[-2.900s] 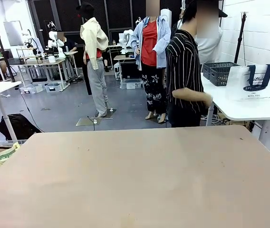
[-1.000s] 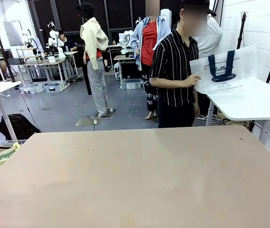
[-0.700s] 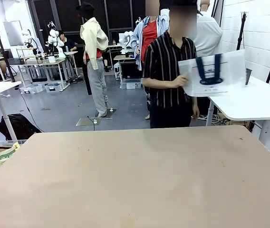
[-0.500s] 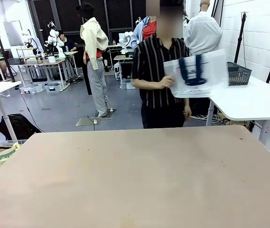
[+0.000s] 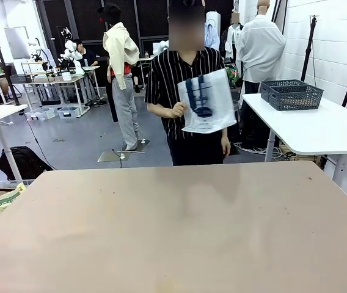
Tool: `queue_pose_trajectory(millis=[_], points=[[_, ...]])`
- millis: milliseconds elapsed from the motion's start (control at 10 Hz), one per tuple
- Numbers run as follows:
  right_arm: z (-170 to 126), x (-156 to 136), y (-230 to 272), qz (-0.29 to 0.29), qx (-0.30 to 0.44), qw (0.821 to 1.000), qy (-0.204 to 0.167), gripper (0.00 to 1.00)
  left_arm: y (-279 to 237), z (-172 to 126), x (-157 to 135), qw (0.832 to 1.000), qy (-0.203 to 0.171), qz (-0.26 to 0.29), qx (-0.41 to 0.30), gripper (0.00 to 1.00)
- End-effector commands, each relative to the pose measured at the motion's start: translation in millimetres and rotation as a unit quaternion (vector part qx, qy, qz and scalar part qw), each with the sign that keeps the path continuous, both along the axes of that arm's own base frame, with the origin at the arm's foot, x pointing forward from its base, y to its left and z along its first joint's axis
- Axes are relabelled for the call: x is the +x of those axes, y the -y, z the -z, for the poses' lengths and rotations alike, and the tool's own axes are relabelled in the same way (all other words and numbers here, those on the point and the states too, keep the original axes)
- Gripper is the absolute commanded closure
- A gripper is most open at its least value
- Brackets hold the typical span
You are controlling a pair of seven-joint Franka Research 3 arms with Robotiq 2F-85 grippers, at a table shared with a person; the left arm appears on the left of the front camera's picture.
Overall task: Transfer purchased items from the store into the shopping bag.
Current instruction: Open the Reusable shopping bag in the center of the table.
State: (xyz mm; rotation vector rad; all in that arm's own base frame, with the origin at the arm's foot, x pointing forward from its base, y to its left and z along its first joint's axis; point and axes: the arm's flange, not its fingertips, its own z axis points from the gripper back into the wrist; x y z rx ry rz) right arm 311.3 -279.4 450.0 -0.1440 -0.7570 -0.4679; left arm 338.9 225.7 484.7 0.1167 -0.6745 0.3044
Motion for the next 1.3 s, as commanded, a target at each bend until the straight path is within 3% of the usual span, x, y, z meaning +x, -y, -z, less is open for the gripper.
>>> queue_pose_trajectory(millis=[0, 1200], points=[[-1.4, -0.5, -1.7, 0.003, 0.004, 1.0, -0.003, 0.0, 1.2, -1.1, -1.9, 1.0, -0.006, -0.004, 0.003, 0.0], [-1.4, -0.5, -1.7, 0.003, 0.004, 1.0, -0.003, 0.0, 1.2, -1.1, -1.9, 1.0, -0.006, -0.004, 0.003, 0.0]])
